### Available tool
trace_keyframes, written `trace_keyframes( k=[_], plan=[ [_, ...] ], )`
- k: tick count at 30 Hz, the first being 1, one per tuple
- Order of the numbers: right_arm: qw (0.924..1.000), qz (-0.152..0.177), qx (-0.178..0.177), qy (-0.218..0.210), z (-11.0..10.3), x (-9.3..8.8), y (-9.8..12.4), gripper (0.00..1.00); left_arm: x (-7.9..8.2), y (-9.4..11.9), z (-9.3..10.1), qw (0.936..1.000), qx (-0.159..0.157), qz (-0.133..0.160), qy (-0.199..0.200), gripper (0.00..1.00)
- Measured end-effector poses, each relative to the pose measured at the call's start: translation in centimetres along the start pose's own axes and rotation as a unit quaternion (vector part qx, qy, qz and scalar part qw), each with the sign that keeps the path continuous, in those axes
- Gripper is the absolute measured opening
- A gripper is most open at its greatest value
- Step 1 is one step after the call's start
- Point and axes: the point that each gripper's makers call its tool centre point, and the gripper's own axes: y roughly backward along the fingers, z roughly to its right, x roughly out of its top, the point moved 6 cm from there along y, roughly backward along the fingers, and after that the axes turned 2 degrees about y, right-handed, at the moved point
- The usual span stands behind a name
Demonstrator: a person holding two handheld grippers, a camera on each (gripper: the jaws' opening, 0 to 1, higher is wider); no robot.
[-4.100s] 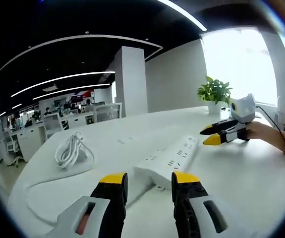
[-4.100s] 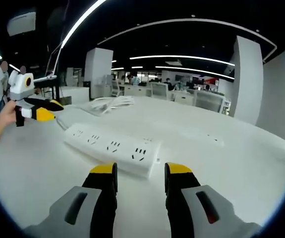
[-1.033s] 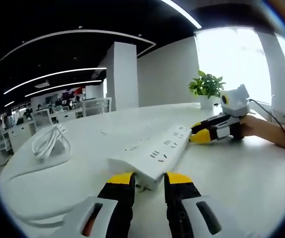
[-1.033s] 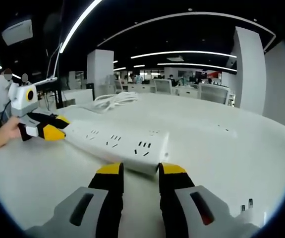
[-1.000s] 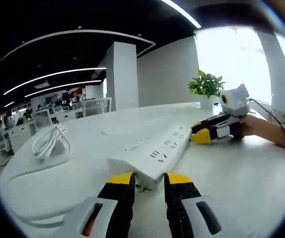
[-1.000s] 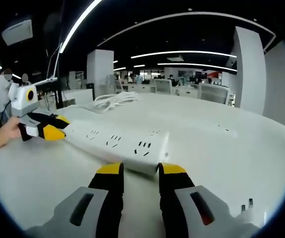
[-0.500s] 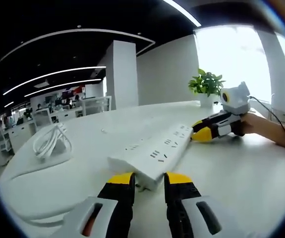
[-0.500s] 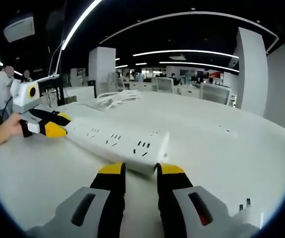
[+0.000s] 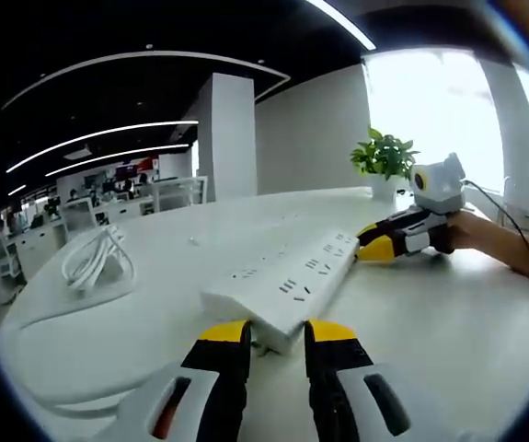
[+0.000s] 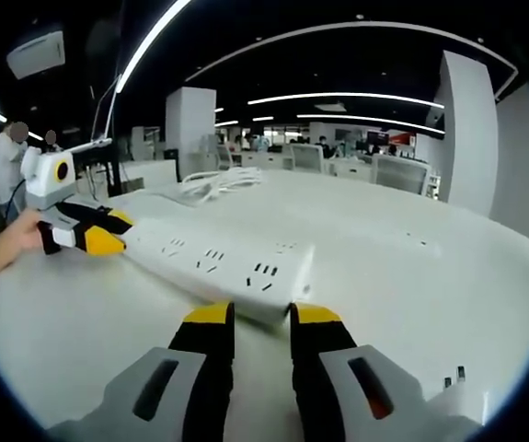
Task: Straighten the power strip on the desk, plug the charger into it
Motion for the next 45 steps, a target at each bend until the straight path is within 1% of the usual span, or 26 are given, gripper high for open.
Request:
trace_keyframes(
  k=[9, 16, 31, 39, 42, 45],
  plan=[
    [1.0, 0.001, 0.005, -0.005, -0.01, -0.02, 0.08, 0.23, -0.11, 0.27, 0.04, 1.0, -0.001, -0.003, 0.002, 0.24],
    [0.9999, 0.004, 0.005, -0.008, 0.1, 0.04, 0.05, 0.23, -0.15, 0.37, -0.06, 0.9998, -0.007, 0.002, 0.019, 0.23],
    [0.9999, 0.001, 0.012, -0.006, -0.45, 0.04, 0.19, 0.23, -0.18, 0.7, -0.11, 0.9997, -0.012, -0.001, 0.021, 0.23],
    [0.9998, 0.002, 0.017, -0.005, -0.33, 0.02, 0.19, 0.22, -0.25, 0.8, -0.25, 0.9993, -0.02, 0.005, 0.032, 0.23],
    [0.9997, 0.005, 0.02, -0.011, -0.28, 0.0, 0.21, 0.22, -0.27, 0.86, -0.23, 0.999, -0.023, 0.007, 0.039, 0.23],
    [0.9996, 0.007, 0.021, -0.018, -0.2, 0.01, 0.25, 0.22, -0.26, 1.0, -0.15, 0.9993, -0.021, 0.004, 0.03, 0.23]
  ],
)
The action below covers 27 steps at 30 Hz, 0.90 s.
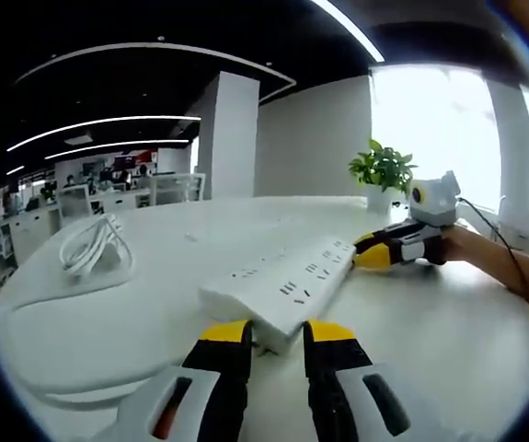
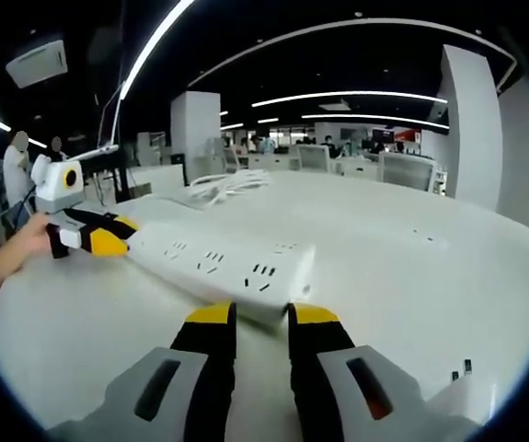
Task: Straighten the power strip on the desk, plug the charger into it
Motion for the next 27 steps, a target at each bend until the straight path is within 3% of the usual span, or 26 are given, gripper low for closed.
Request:
trace_keyframes(
  k=[12, 27],
  plan=[
    [0.9999, -0.009, -0.006, 0.005, -1.5, -0.1, 0.8, 0.21, -0.1, 0.9, 0.2, 0.9999, 0.001, -0.007, 0.011, 0.23],
    [0.9997, -0.018, -0.017, -0.007, -1.3, 0.0, 1.3, 0.21, 0.6, 0.1, -0.3, 0.9997, 0.008, -0.007, 0.02, 0.24]
  ],
)
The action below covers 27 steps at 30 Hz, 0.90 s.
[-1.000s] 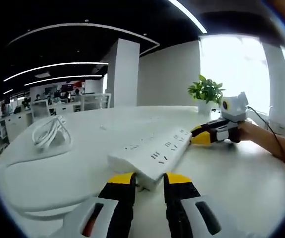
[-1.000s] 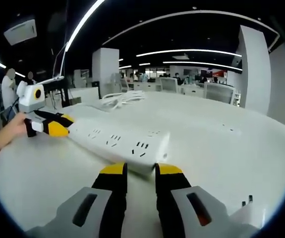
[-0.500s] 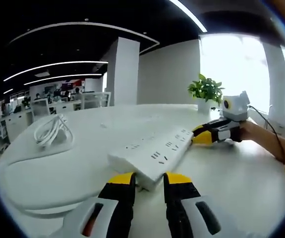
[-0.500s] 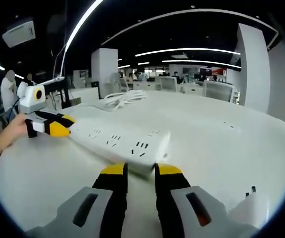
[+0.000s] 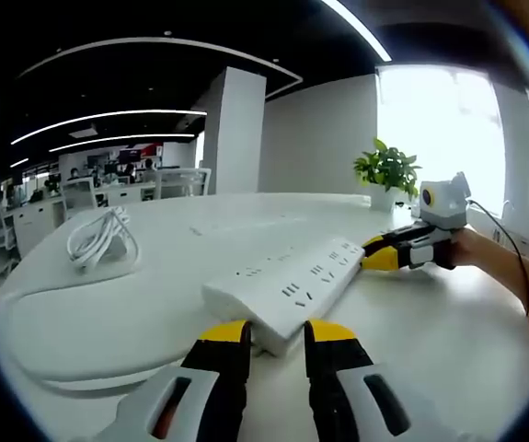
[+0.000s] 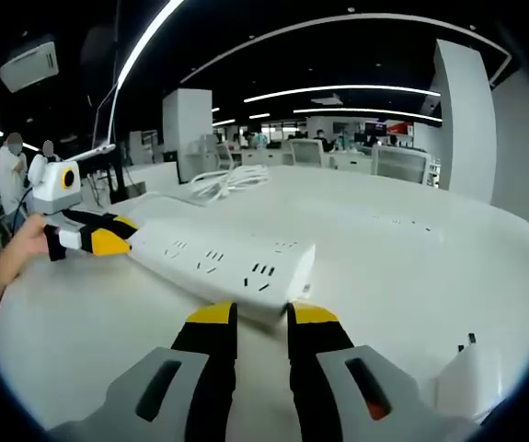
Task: Straighten the power strip on the desk, plug the charger into it
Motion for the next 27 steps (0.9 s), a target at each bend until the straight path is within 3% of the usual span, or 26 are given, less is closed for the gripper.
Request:
trace_keyframes(
  k=[11, 17, 27],
  plan=[
    [1.0, 0.005, -0.001, -0.001, -0.9, -0.2, 0.1, 0.2, -0.2, 0.7, -0.3, 0.9999, -0.003, -0.004, 0.013, 0.23],
    [0.9998, 0.015, 0.0, -0.013, -1.2, -0.4, 0.2, 0.2, -0.3, 0.8, -0.1, 0.9998, 0.01, -0.011, -0.01, 0.24],
    [1.0, 0.004, 0.001, 0.001, -2.0, -0.4, 0.5, 0.19, -0.6, 1.2, -0.2, 0.9999, 0.009, -0.009, 0.007, 0.24]
  ],
)
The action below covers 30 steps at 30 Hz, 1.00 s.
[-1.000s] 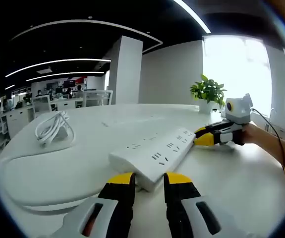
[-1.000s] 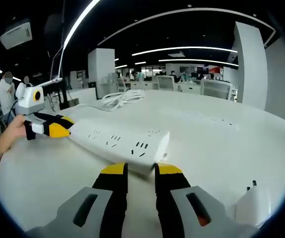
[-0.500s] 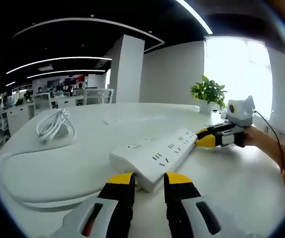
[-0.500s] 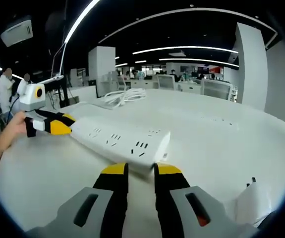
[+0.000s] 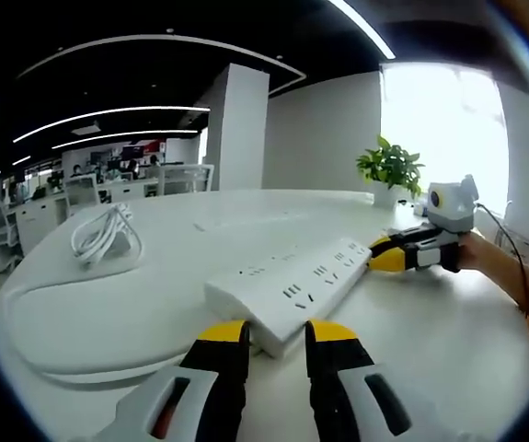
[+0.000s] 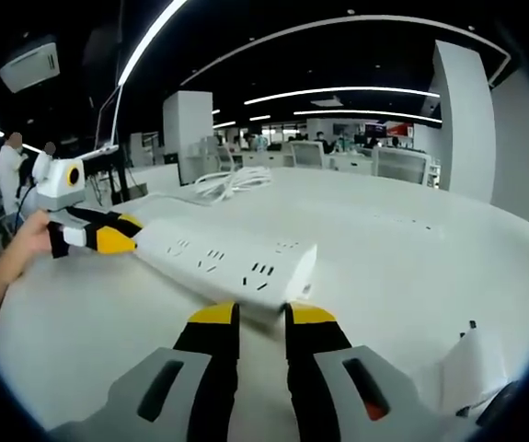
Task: Straighten the power strip on the desk, plug the charger into it
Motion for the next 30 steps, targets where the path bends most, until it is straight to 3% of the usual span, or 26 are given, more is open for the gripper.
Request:
trace_keyframes(
  k=[14, 28, 30],
  plan=[
    [0.9998, 0.012, -0.002, -0.017, -0.5, -0.4, 0.9, 0.18, 0.0, 0.5, 0.3, 1.0, 0.0, -0.006, 0.005, 0.25],
    [0.9999, 0.006, -0.01, -0.01, -1.4, -0.5, 1.4, 0.18, 0.0, 0.9, 0.3, 0.9998, -0.007, -0.014, 0.007, 0.25],
    [0.9997, 0.005, -0.021, 0.012, -1.7, -0.6, 1.5, 0.18, 0.0, 0.9, 0.2, 0.9998, -0.008, -0.014, 0.009, 0.25]
  ],
)
